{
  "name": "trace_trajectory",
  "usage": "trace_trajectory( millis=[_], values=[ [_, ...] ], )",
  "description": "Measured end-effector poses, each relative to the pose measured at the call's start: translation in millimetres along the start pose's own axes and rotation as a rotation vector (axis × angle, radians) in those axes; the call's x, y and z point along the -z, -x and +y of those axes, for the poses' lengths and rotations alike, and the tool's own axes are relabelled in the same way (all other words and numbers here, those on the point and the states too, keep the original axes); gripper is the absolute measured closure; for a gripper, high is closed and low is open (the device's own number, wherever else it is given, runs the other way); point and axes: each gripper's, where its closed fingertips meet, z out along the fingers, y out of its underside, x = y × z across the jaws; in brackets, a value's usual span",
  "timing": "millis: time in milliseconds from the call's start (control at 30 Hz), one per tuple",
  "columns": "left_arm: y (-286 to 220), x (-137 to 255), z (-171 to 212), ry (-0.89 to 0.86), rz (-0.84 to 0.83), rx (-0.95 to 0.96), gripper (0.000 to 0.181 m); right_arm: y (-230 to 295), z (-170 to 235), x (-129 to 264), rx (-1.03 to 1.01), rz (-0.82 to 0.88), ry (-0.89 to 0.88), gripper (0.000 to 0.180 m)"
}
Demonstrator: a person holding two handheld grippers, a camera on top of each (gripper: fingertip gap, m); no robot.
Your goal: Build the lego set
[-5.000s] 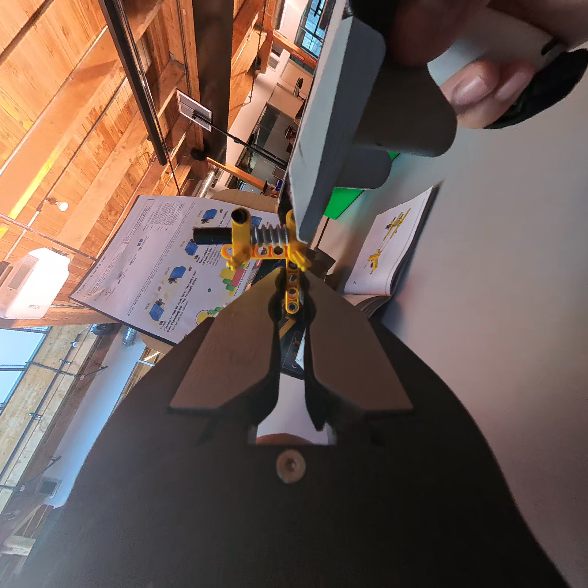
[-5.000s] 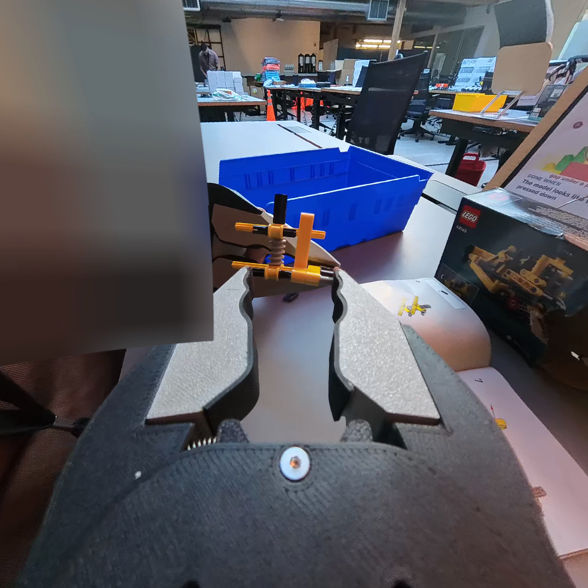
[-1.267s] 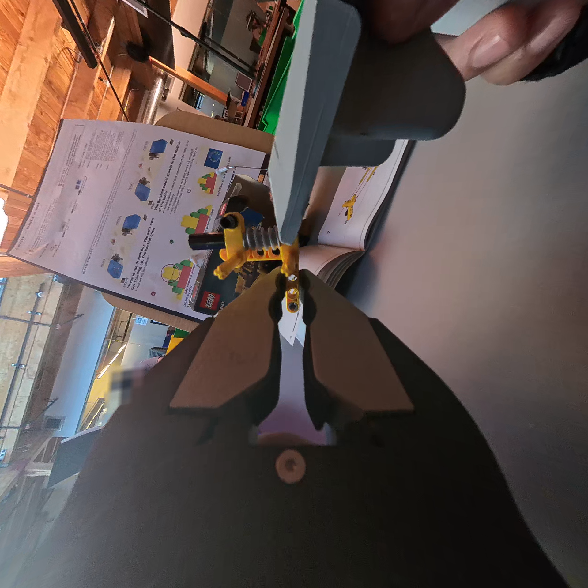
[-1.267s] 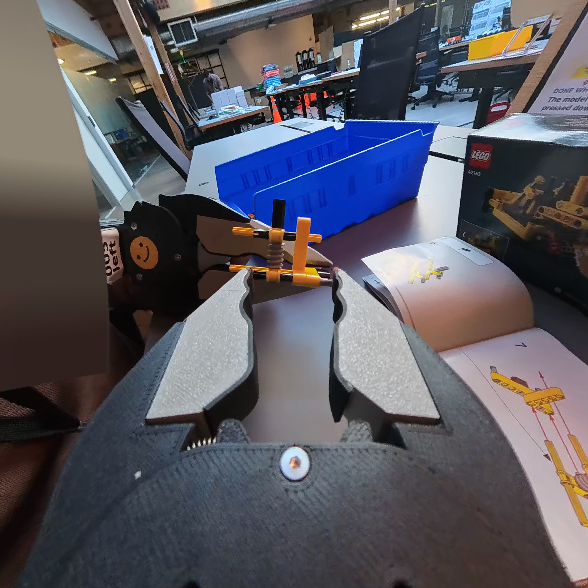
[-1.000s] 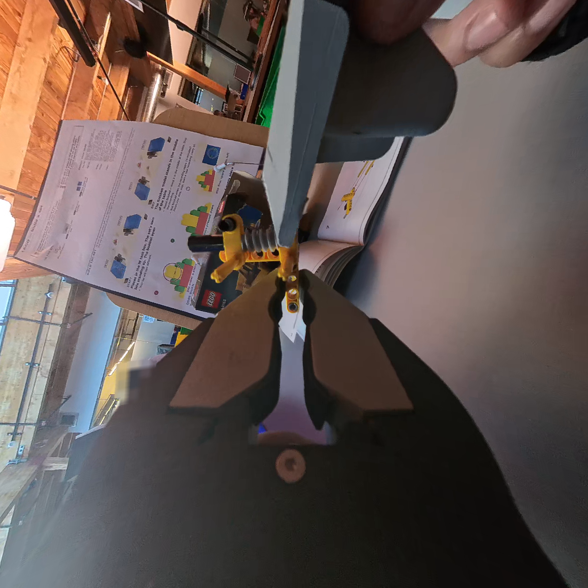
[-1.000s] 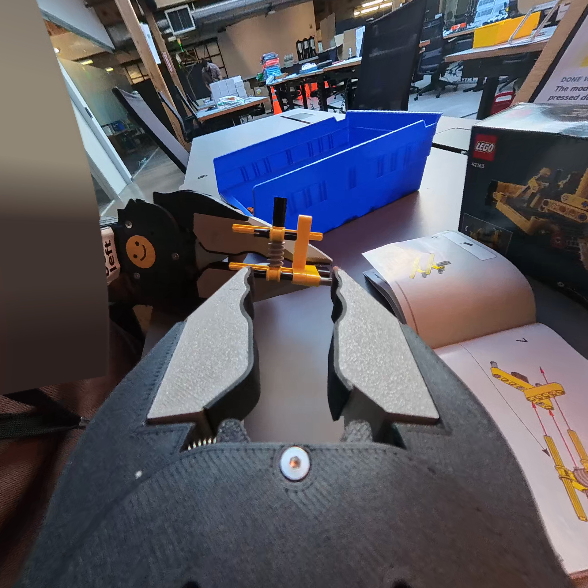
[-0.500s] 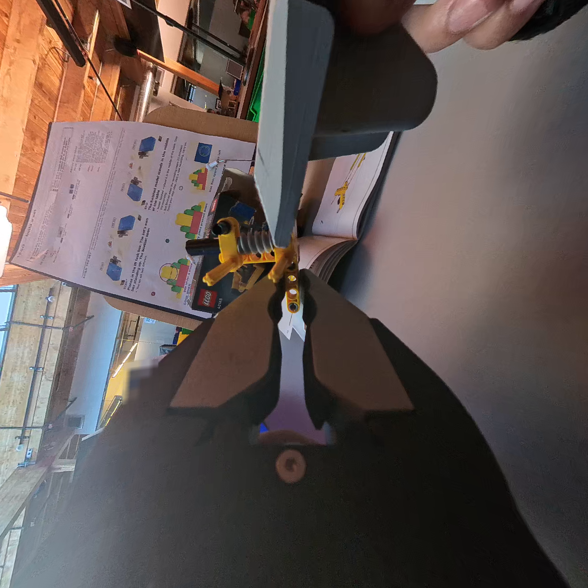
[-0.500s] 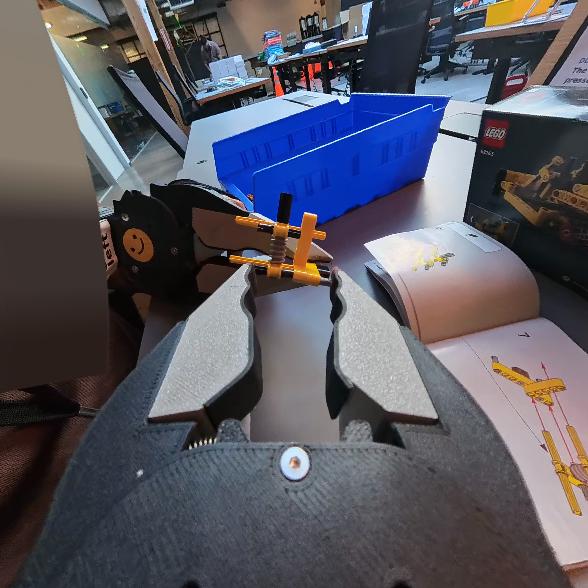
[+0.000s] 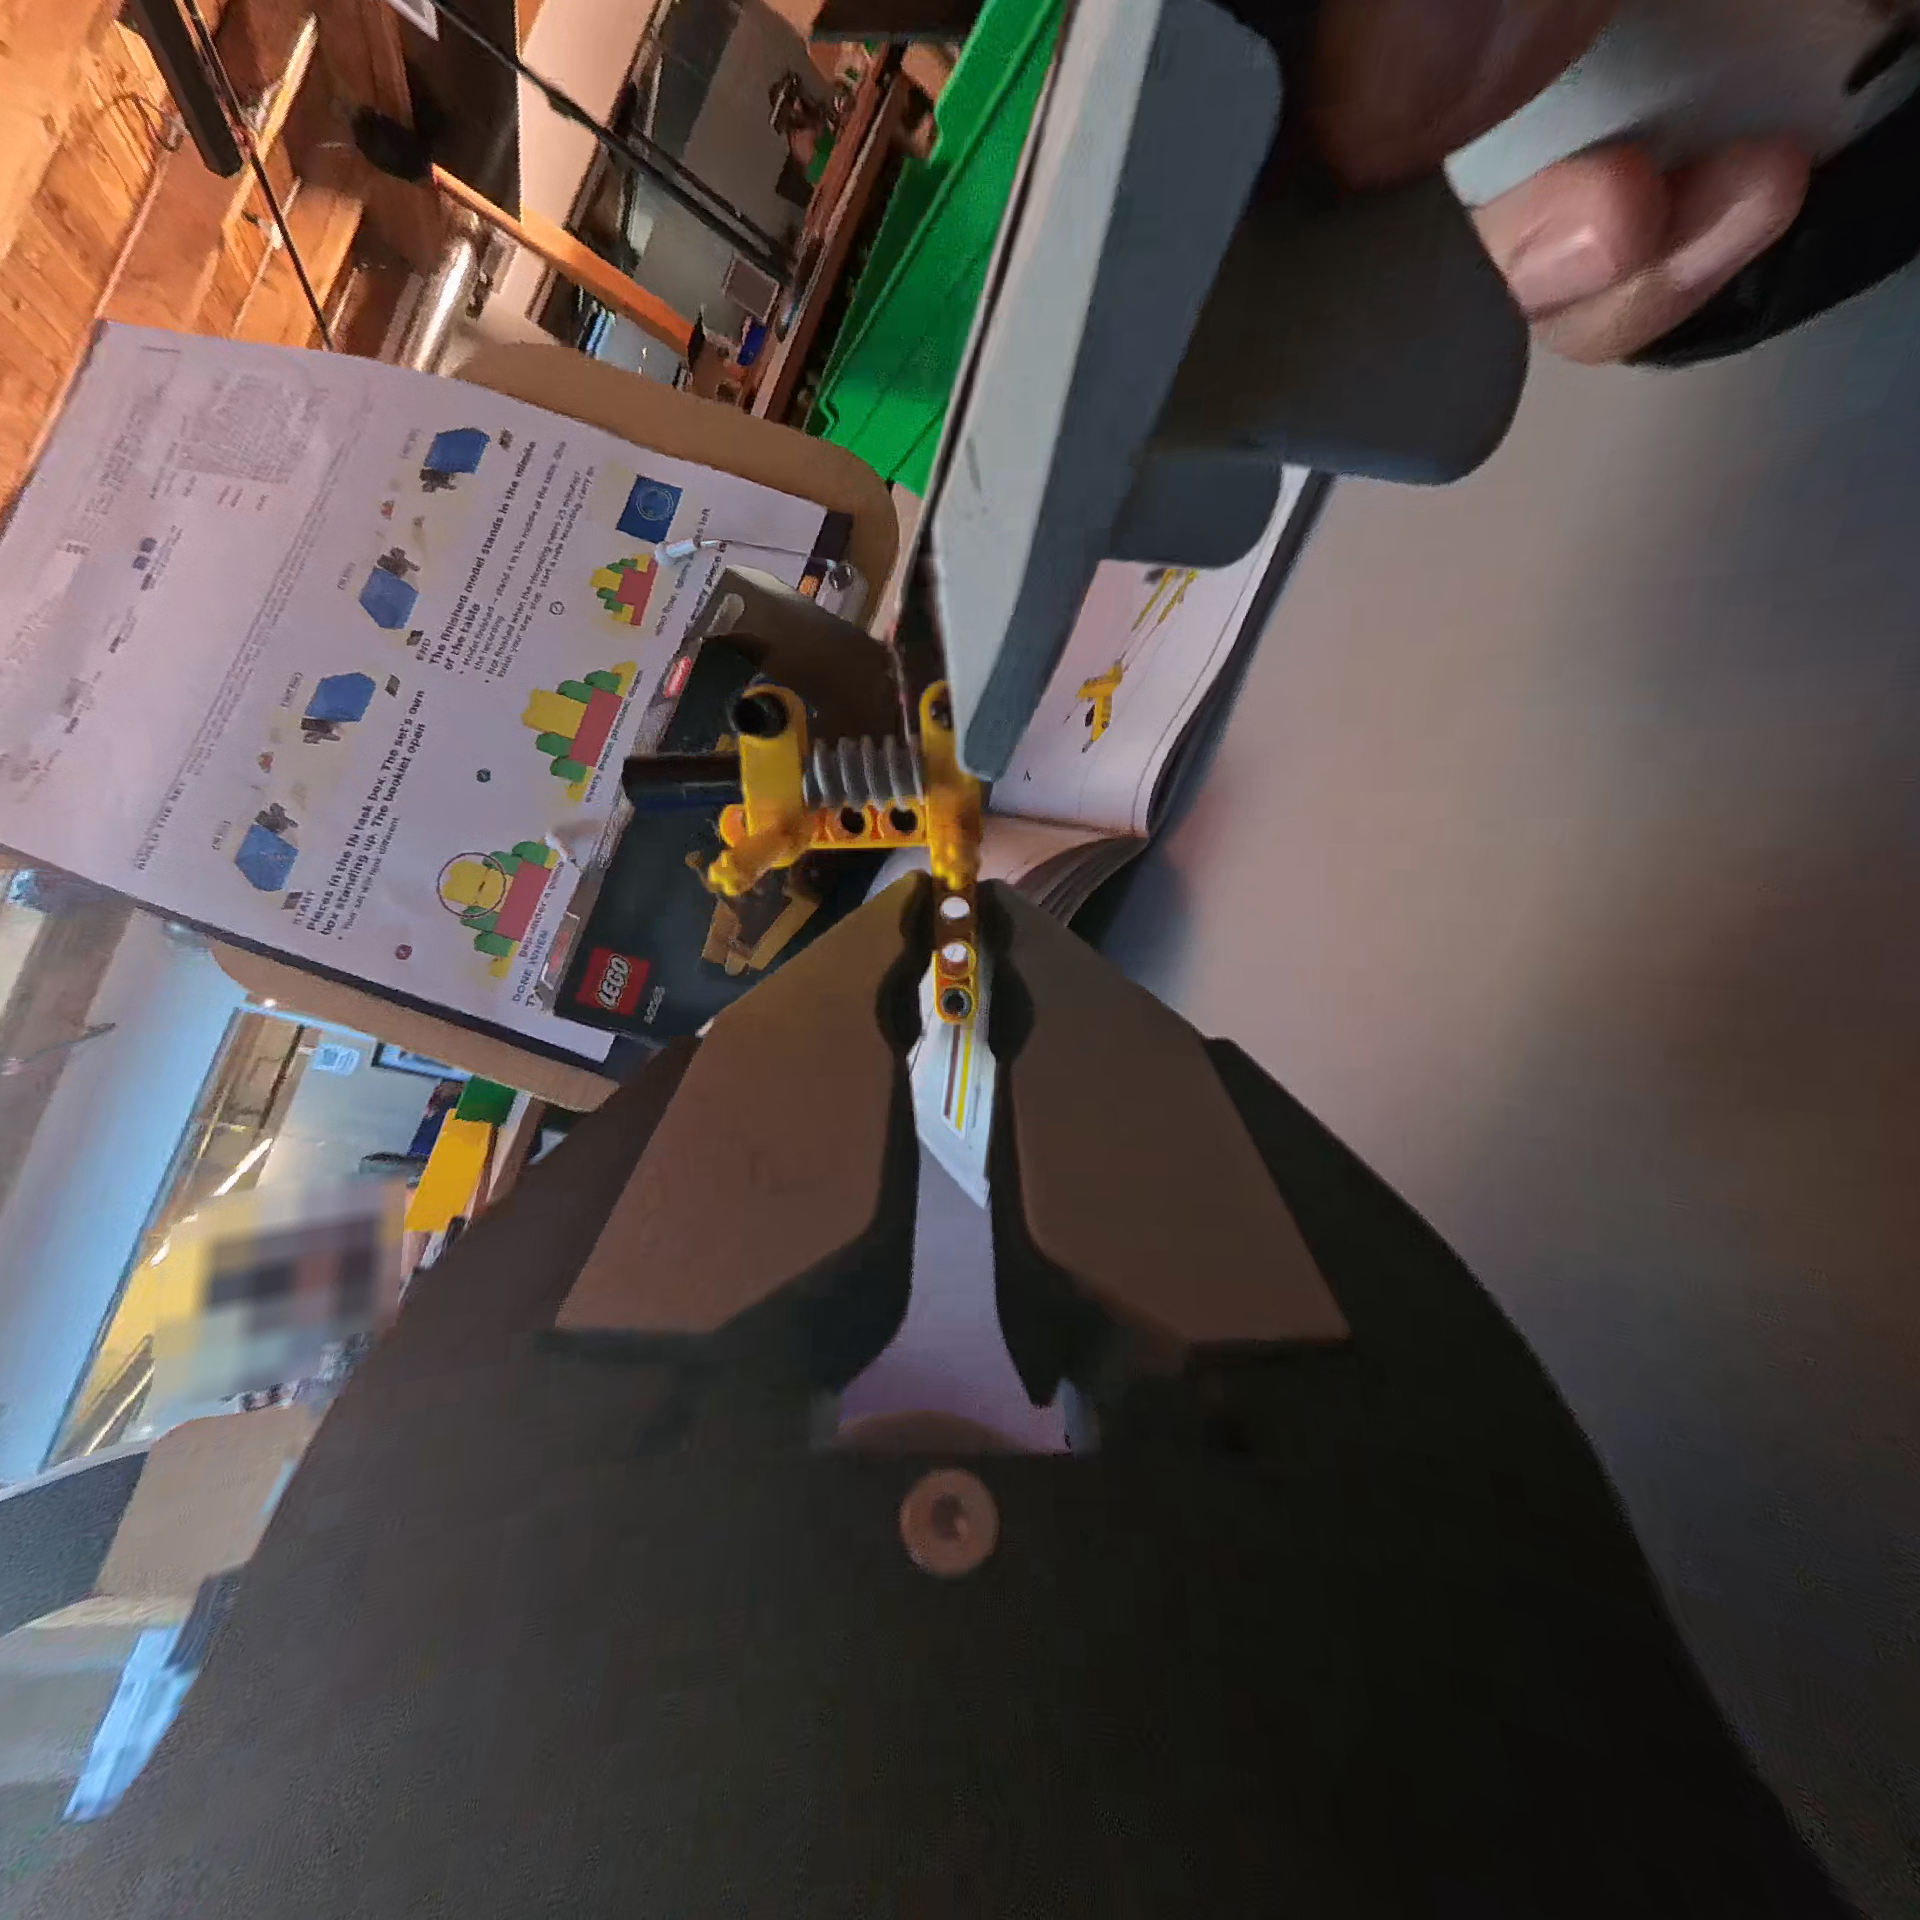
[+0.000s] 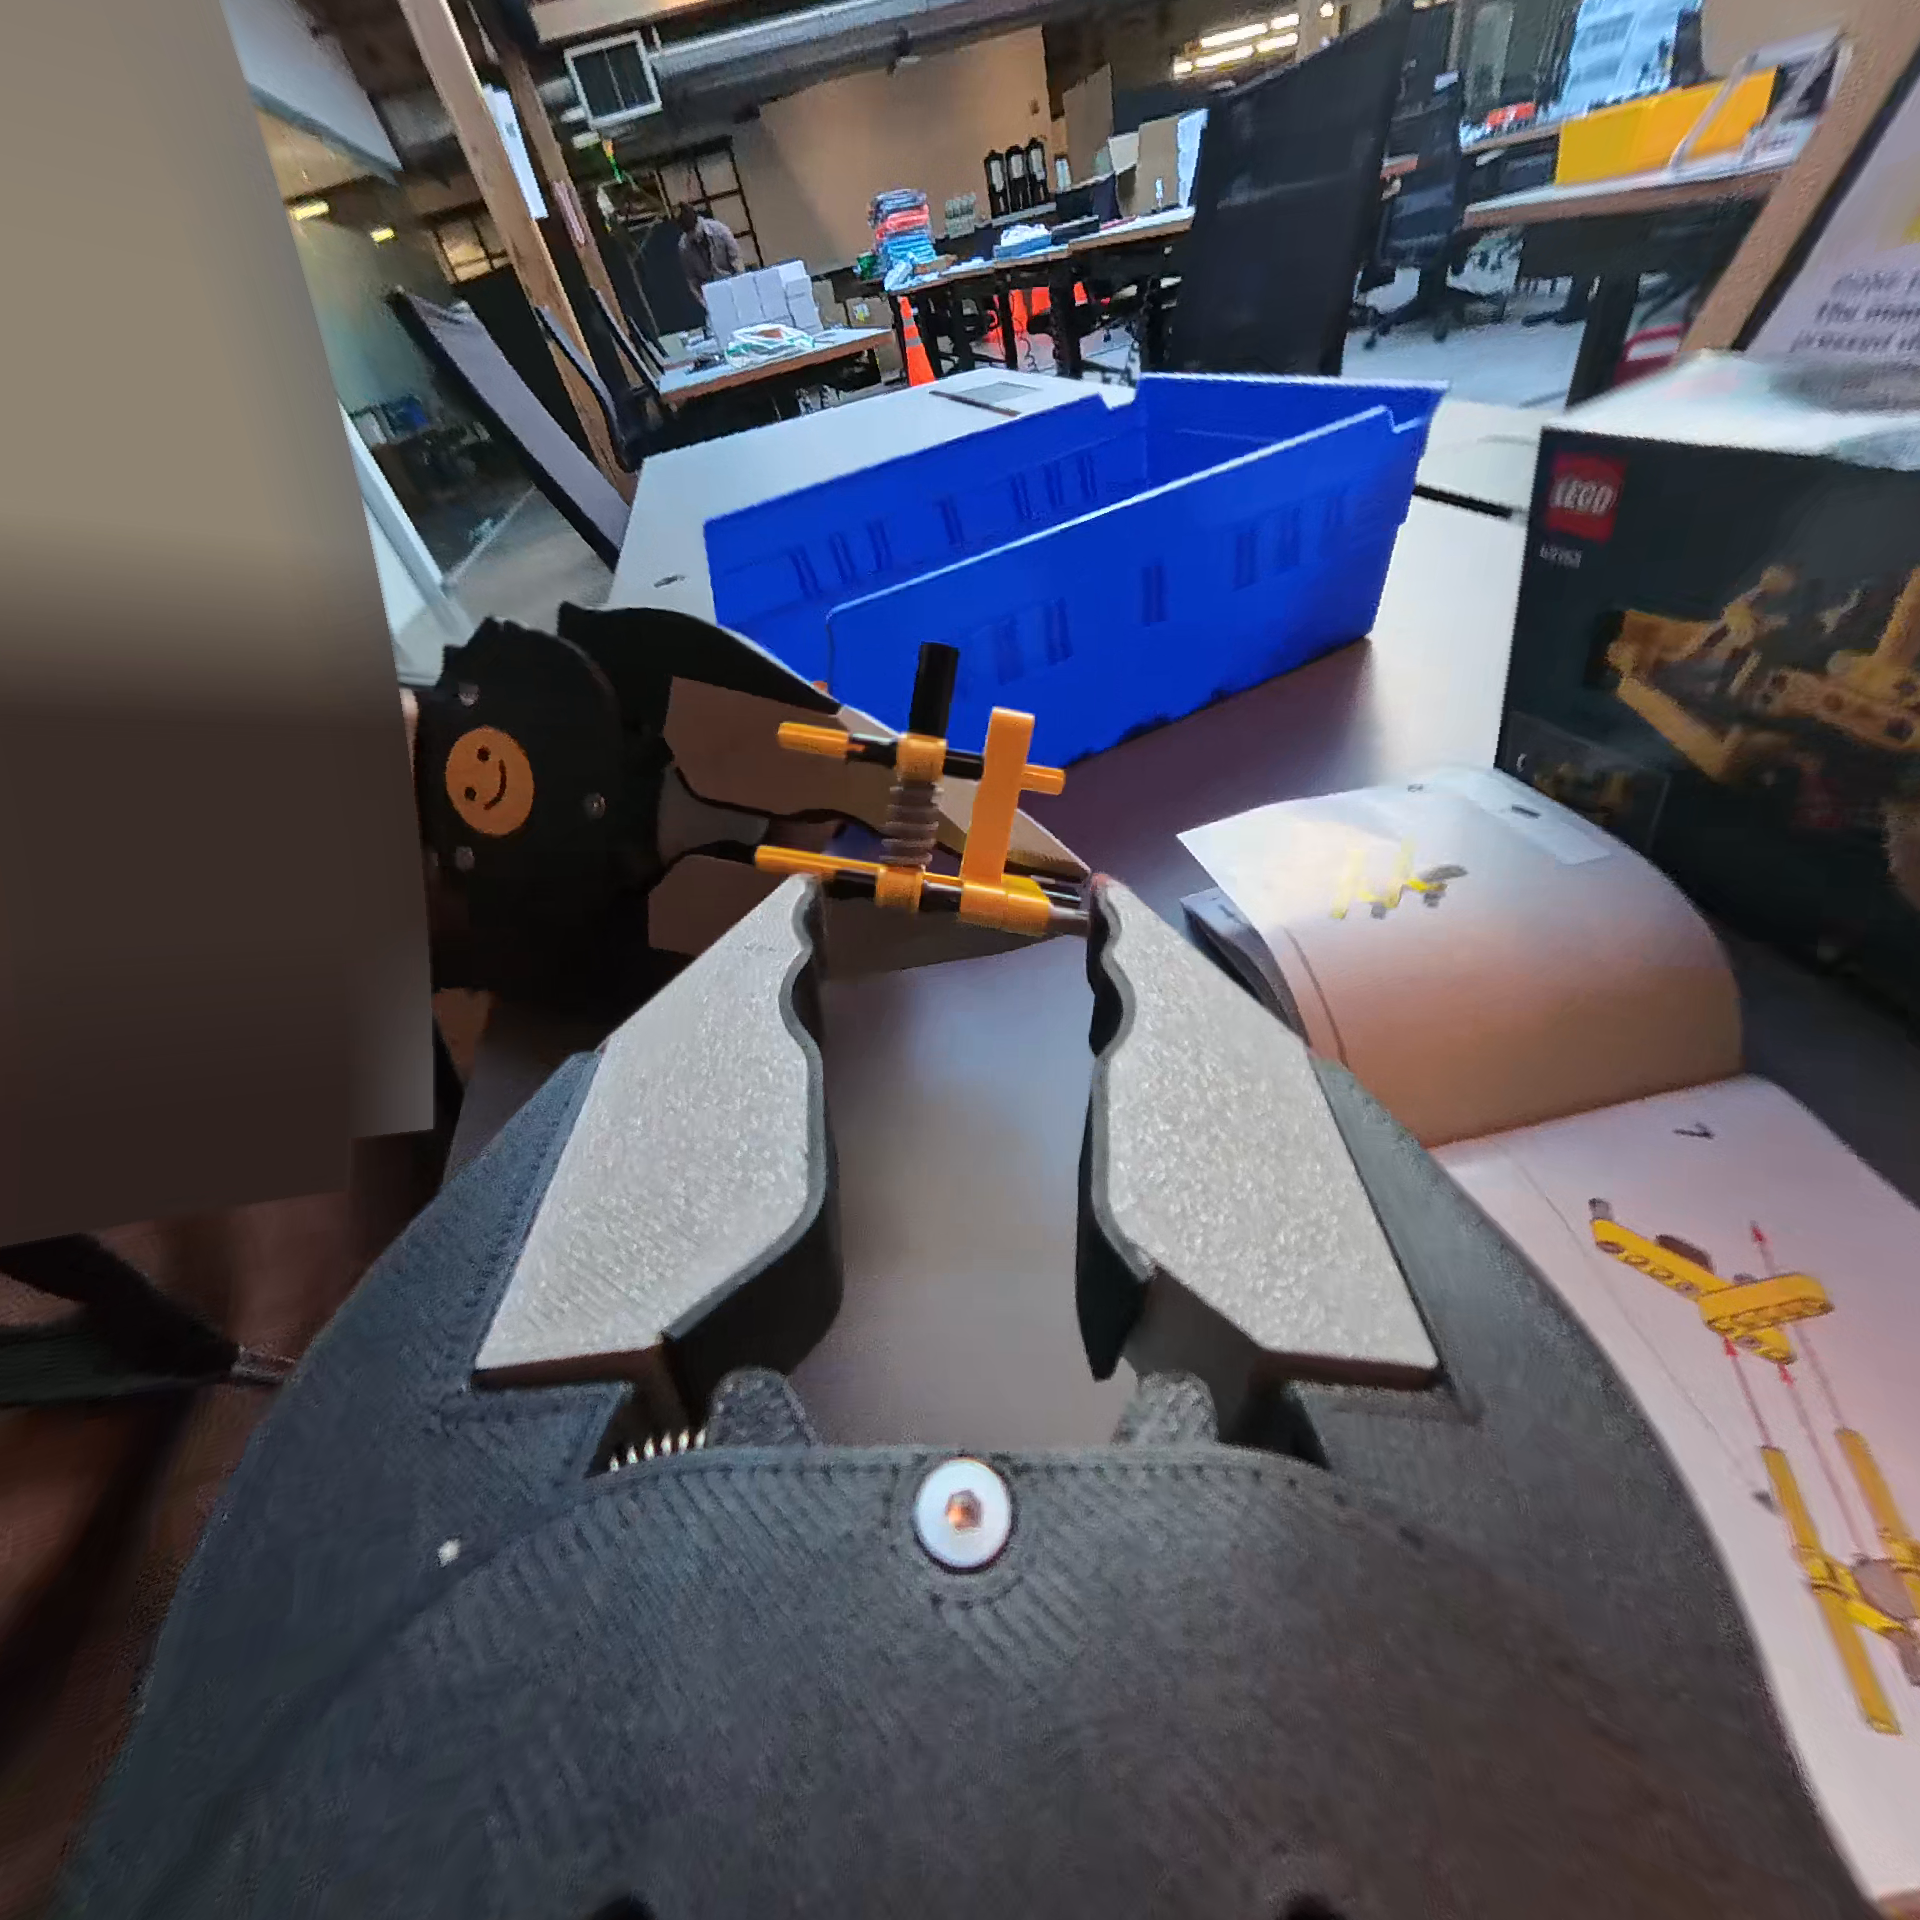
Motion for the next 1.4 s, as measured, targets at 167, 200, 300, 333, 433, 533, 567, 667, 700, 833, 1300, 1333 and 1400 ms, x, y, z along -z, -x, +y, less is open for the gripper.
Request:
trace_trajectory(
  millis=[167,200,300,333,433,533,567,667,700,833,1300,1333,1400],
  values=[
    [3.2,1.6,1.2,-0.020,-0.004,0.002,0.175,0.9,-7.0,8.1,0.076,0.023,-0.022,0.128],
    [3.6,2.3,-0.4,-0.028,-0.010,-0.005,0.176,0.4,-6.7,8.6,0.075,0.021,-0.019,0.127],
    [2.5,3.4,-3.4,-0.043,-0.007,-0.002,0.176,0.4,-7.1,9.8,0.082,0.016,-0.019,0.128],
    [4.2,4.1,-4.1,-0.050,-0.015,0.001,0.176,1.8,-7.4,10.1,0.086,0.007,-0.020,0.128],
    [5.1,4.7,-4.5,-0.072,-0.007,0.038,0.175,6.6,-7.5,10.6,0.121,-0.015,-0.015,0.129],
    [7.9,6.3,-6.0,-0.104,0.002,0.094,0.175,4.7,-5.1,10.2,0.153,0.003,0.003,0.130],
    [8.5,6.7,-6.3,-0.113,0.002,0.103,0.175,3.8,-4.9,10.2,0.158,0.010,0.005,0.130],
    [8.3,7.5,-6.8,-0.118,0.007,0.112,0.174,2.2,-5.9,10.7,0.153,0.012,0.000,0.130],
    [7.5,8.0,-8.0,-0.124,0.014,0.120,0.174,1.5,-6.5,11.0,0.151,0.014,-0.004,0.130],
    [5.9,8.2,-8.2,-0.128,0.034,0.143,0.176,-0.7,-6.4,10.8,0.144,0.017,-0.003,0.130],
    [24.6,23.2,-27.3,-0.224,-0.150,-0.071,0.177,16.2,-8.8,8.3,0.297,-0.010,-0.005,0.131],
    [26.2,23.9,-28.0,-0.226,-0.162,-0.073,0.177,16.5,-8.2,7.7,0.308,-0.005,0.000,0.131],
    [29.3,26.7,-31.1,-0.245,-0.189,-0.081,0.177,17.4,-7.9,7.4,0.325,0.000,0.003,0.131]
  ],
)
